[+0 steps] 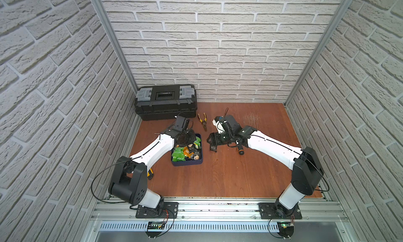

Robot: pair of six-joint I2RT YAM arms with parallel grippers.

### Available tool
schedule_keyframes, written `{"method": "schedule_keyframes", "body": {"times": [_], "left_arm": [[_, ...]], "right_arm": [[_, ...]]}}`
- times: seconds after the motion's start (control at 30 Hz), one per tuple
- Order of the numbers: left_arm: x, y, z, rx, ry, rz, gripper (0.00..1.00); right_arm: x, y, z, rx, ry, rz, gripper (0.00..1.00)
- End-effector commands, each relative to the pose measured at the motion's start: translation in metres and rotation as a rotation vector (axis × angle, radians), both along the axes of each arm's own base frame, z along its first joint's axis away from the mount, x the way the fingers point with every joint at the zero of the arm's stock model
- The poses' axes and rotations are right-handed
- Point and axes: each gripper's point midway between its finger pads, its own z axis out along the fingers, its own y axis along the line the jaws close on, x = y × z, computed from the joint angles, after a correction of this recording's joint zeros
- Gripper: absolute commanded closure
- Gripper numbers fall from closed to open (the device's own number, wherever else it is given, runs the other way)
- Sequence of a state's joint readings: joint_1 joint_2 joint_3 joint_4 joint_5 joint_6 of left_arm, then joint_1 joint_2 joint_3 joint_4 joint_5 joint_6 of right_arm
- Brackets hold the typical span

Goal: Take the cookies out of the storage box
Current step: Pick up the cookie from the storage box.

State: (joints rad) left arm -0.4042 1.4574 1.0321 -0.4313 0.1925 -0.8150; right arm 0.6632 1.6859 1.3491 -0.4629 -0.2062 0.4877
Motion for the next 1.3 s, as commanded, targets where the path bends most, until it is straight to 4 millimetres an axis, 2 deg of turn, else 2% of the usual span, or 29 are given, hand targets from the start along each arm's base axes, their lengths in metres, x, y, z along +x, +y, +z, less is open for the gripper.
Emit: {"method": "schedule_keyframes", "body": {"times": [0.0, 0.13, 0.33, 0.53, 0.73, 0.83, 0.9, 0.97, 1.03, 1.17, 1.27], "left_arm": [[0.001, -0.023, 0.032, -0.100, -0.140, -0.182, 1.00], [-0.003, -0.046, 0.046, -0.226, -0.153, -0.320, 1.00], [-0.010, -0.065, 0.050, -0.320, -0.119, -0.434, 1.00], [-0.014, -0.070, 0.058, -0.339, -0.130, -0.488, 1.00], [-0.014, -0.071, 0.054, -0.345, -0.110, -0.486, 1.00], [-0.009, -0.066, 0.046, -0.317, -0.095, -0.432, 1.00], [-0.002, -0.061, 0.038, -0.308, -0.089, -0.347, 1.00], [0.004, -0.059, 0.030, -0.303, -0.095, -0.252, 1.00], [0.005, -0.065, 0.021, -0.268, -0.105, -0.179, 1.00], [0.009, -0.082, 0.005, -0.171, -0.129, -0.074, 1.00], [0.013, -0.096, 0.004, -0.122, -0.159, -0.031, 1.00]], "right_arm": [[-0.007, 0.013, 0.029, 0.040, -0.081, 0.175, 0.23], [-0.013, 0.016, 0.019, 0.013, -0.052, 0.278, 0.17], [-0.011, 0.015, 0.011, -0.043, -0.057, 0.329, 0.14], [-0.006, 0.010, -0.001, -0.102, -0.041, 0.335, 0.14], [0.006, 0.008, -0.006, -0.144, -0.054, 0.291, 0.17], [0.006, 0.007, 0.001, -0.117, -0.041, 0.243, 0.18], [0.005, 0.006, 0.015, -0.043, -0.043, 0.160, 0.17], [0.005, -0.008, 0.023, 0.001, -0.025, 0.032, 0.16], [0.004, -0.029, 0.023, 0.052, 0.013, -0.122, 0.16], [-0.008, -0.069, 0.005, 0.124, 0.109, -0.358, 0.17], [-0.019, -0.099, -0.005, 0.127, 0.155, -0.507, 0.17]]}}
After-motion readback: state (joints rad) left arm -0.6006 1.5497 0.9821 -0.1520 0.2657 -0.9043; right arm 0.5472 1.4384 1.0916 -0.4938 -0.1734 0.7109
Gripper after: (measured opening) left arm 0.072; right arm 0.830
